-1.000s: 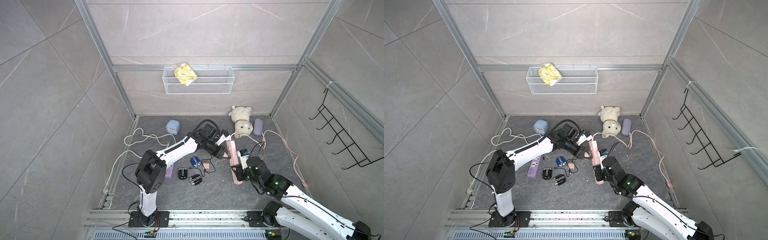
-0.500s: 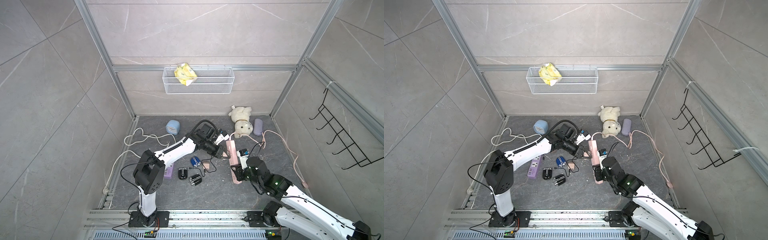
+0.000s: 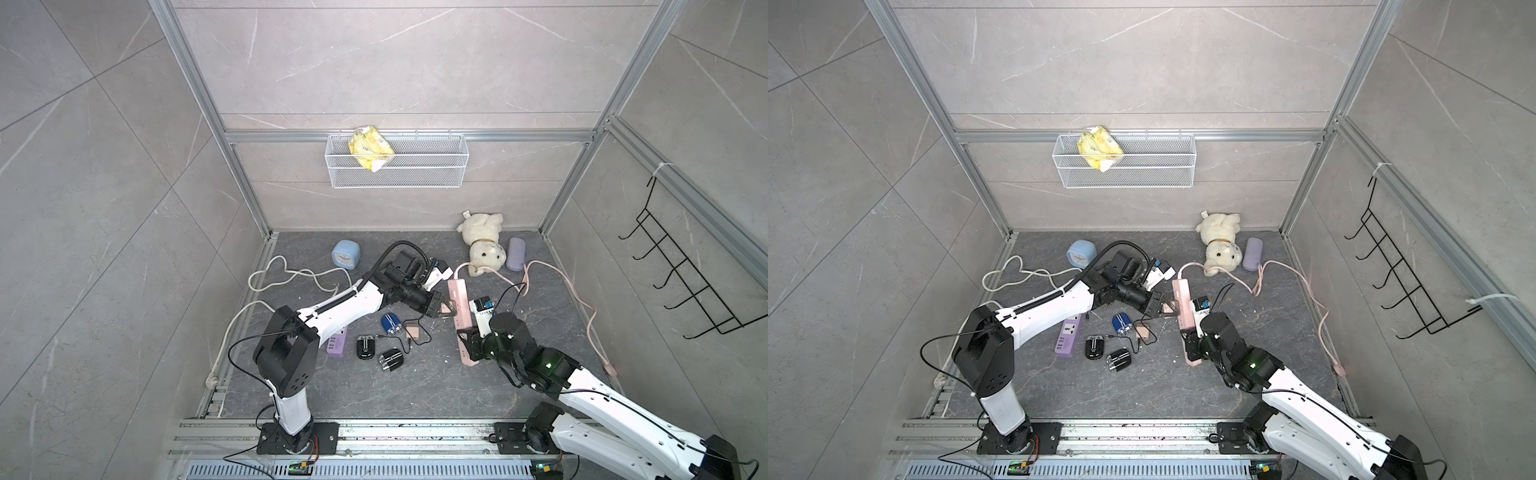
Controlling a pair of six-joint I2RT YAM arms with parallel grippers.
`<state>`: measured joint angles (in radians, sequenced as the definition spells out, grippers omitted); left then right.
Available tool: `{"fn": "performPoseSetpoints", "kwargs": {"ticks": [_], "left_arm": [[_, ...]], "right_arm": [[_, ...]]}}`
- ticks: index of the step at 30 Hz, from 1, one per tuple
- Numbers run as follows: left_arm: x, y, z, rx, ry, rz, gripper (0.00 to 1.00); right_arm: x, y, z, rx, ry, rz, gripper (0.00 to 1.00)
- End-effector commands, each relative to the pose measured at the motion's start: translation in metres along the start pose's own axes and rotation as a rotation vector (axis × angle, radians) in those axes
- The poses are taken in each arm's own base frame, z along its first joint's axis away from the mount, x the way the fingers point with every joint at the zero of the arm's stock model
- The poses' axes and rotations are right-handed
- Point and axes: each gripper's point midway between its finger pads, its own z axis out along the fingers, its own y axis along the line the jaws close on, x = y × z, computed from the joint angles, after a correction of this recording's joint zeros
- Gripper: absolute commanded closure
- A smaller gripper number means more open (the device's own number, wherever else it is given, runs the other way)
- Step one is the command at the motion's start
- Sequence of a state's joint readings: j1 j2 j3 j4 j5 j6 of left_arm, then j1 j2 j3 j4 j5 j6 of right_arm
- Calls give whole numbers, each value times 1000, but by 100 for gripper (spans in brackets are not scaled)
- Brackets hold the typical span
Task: Unplug the electric shaver
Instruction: Remove the plug from the socket.
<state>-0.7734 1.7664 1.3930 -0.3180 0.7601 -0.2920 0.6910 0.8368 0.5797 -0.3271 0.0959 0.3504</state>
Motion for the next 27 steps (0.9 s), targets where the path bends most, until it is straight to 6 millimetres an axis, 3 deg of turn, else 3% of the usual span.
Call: {"fn": "performPoseSetpoints", "kwargs": {"ticks": [1, 17, 22, 27], "left_arm": [[6, -36, -21, 83, -3, 57, 100], [5, -44, -43, 53, -34, 67, 100], [-2, -50, -50, 55, -43, 77, 100], [-9, -60, -57, 56, -44, 101, 100]], "right_arm": [[-11, -44, -2, 200, -50, 117, 100], [14, -99, 7, 302, 49, 288, 100], [29, -119, -1, 446, 195, 289, 100], [32, -124, -7, 492, 237, 288, 100]]}}
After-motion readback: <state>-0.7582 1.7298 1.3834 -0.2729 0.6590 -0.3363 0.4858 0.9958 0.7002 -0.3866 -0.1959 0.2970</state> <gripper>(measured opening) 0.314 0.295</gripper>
